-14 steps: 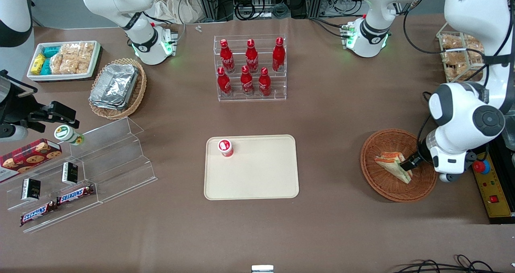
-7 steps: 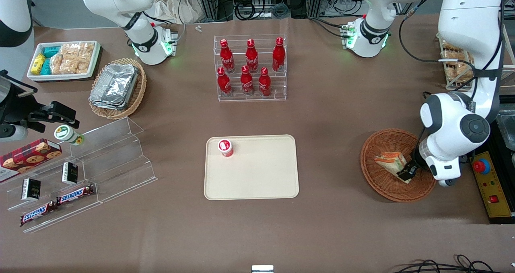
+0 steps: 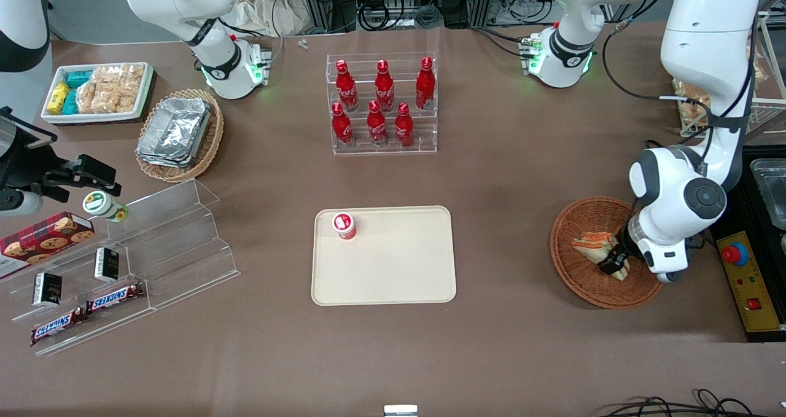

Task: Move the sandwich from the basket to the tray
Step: 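Close the left gripper on the wrapped sandwich, then lift the sandwich and carry it over the cream tray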

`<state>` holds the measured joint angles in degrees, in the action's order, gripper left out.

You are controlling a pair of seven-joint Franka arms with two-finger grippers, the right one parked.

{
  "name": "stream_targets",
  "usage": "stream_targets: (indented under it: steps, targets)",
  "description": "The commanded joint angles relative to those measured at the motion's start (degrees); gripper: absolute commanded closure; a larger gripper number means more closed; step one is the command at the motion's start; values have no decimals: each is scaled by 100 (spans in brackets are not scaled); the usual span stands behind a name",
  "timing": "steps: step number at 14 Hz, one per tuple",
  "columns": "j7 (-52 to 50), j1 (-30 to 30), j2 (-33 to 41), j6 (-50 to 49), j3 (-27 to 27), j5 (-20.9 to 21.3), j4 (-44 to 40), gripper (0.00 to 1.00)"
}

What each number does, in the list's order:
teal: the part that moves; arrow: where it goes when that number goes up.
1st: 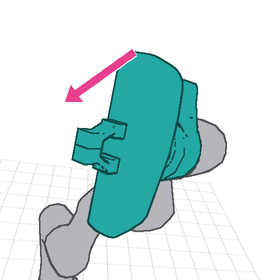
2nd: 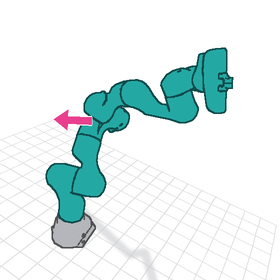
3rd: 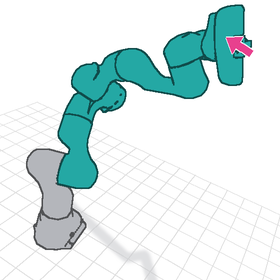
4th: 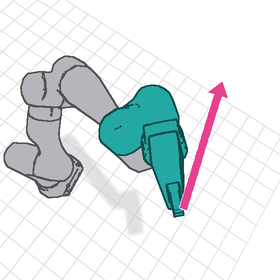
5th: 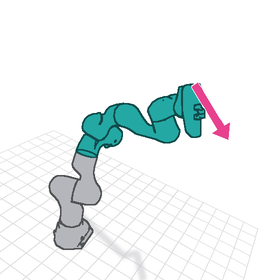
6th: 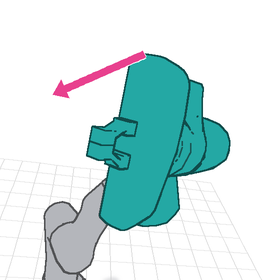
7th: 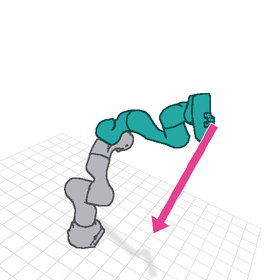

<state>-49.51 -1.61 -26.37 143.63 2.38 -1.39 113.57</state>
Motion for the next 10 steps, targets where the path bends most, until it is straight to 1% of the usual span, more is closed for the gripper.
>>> stream_targets:
  steps: [1,2,4,5,6,8,10]
  targets:
    - [-181,3,88,280,-9,-2,165,22]
    - [-173,11,141,228,-9,-2,165,38]
    - [-146,38,307,-174,-9,-2,148,81]
    - [-137,29,404,-377,-9,-2,121,95]
    - [-172,12,544,-553,-9,-2,112,100]
    - [-225,-32,799,-1368,-9,-2,-159,100]
    - [-330,-137,1019,-2535,-9,16,-780,100]
